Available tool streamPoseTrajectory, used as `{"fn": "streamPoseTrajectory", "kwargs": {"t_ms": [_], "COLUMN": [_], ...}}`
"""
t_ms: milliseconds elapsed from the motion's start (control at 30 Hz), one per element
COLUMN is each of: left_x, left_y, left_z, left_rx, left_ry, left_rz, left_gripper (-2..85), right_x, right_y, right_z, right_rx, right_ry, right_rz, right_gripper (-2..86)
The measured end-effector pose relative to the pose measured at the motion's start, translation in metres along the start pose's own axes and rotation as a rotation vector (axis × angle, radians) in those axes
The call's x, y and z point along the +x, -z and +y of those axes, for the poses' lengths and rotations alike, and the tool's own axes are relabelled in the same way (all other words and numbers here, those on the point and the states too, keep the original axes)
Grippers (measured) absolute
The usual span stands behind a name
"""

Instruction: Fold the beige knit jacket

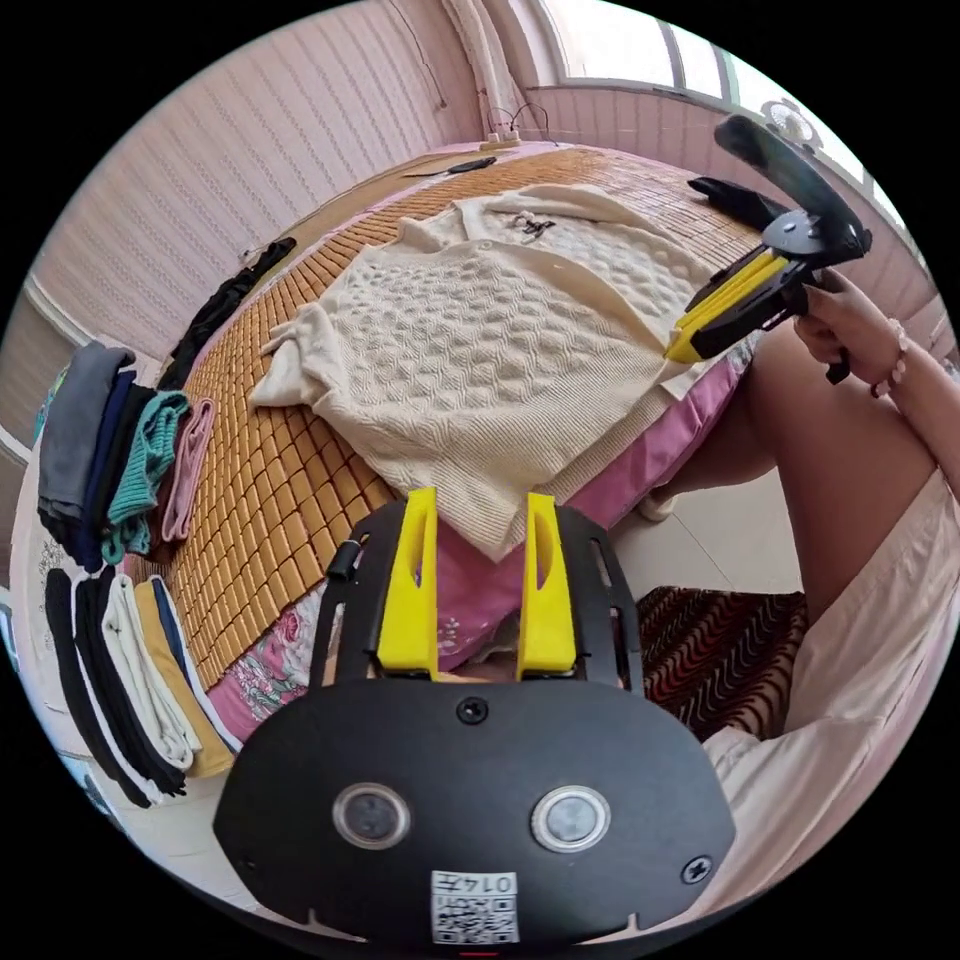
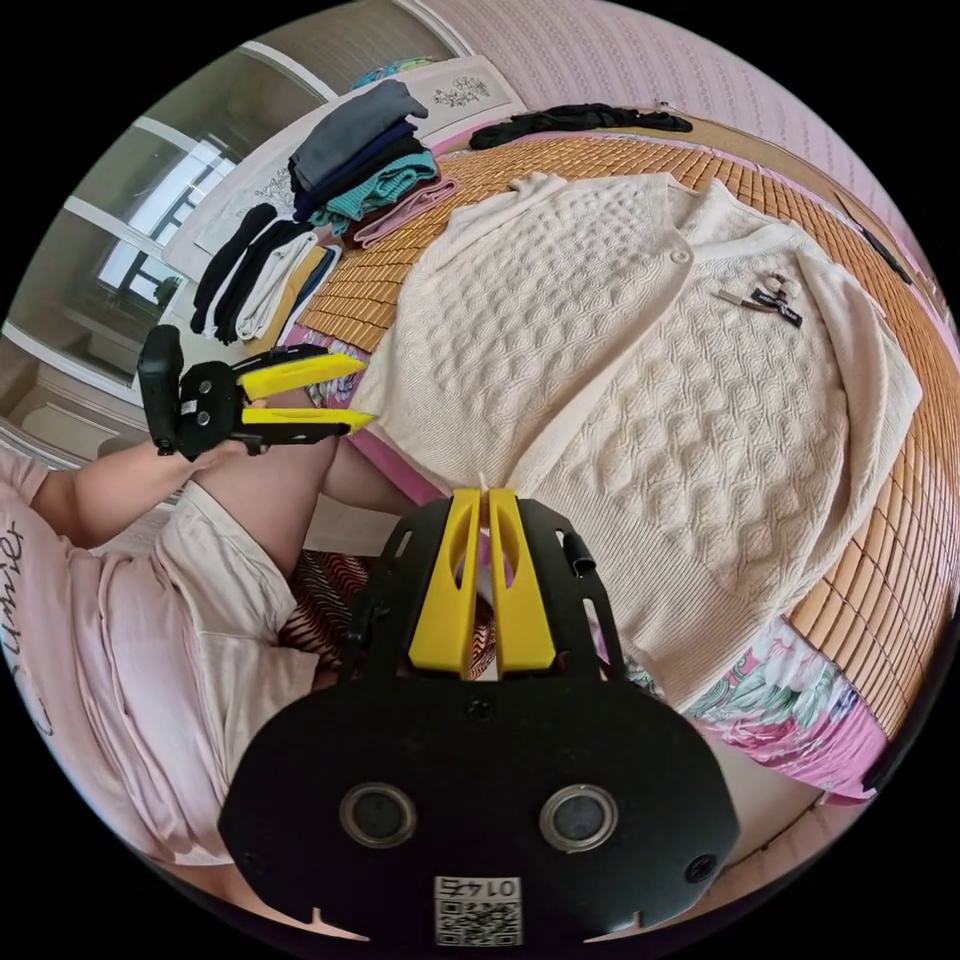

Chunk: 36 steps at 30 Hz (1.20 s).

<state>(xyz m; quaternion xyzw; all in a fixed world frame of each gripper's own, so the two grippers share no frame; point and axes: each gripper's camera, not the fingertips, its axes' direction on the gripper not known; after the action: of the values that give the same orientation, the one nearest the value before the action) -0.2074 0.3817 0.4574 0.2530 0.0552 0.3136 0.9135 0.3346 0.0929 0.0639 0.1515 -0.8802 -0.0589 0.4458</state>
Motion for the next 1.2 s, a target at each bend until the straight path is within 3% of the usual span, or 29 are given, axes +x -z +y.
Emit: {"fn": "streamPoseTrajectory", "kwargs": {"t_ms": [200,500,733,867,1000,1200], "left_x": [-0.032,-0.103,-0.129,-0.131,-0.153,-0.165], "left_y": [0.024,0.001,-0.016,-0.043,-0.074,-0.132], "left_z": [0.009,0.015,0.026,0.026,0.038,0.029], "left_rx": [0.078,0.031,0.064,-0.023,-0.092,-0.213], "left_ry": [-0.027,0.093,0.141,0.109,0.207,0.174], "left_rz": [0.030,0.235,0.213,0.160,0.234,0.255], "left_gripper": [0.6,-0.3,-0.9,-1.0,-0.9,0.2], "right_x": [-0.011,-0.040,-0.065,-0.072,-0.085,-0.089], "right_y": [0.024,0.020,0.047,0.054,0.055,0.033], "right_z": [-0.008,-0.028,-0.042,-0.051,-0.064,-0.087], "right_rx": [0.030,-0.055,0.022,0.011,-0.033,-0.128], "right_ry": [-0.007,0.009,0.001,-0.019,-0.003,-0.065], "right_rz": [-0.035,-0.029,-0.082,-0.105,-0.076,-0.112], "right_gripper": [0.5,0.6,0.6,0.7,0.9,2.9]}}
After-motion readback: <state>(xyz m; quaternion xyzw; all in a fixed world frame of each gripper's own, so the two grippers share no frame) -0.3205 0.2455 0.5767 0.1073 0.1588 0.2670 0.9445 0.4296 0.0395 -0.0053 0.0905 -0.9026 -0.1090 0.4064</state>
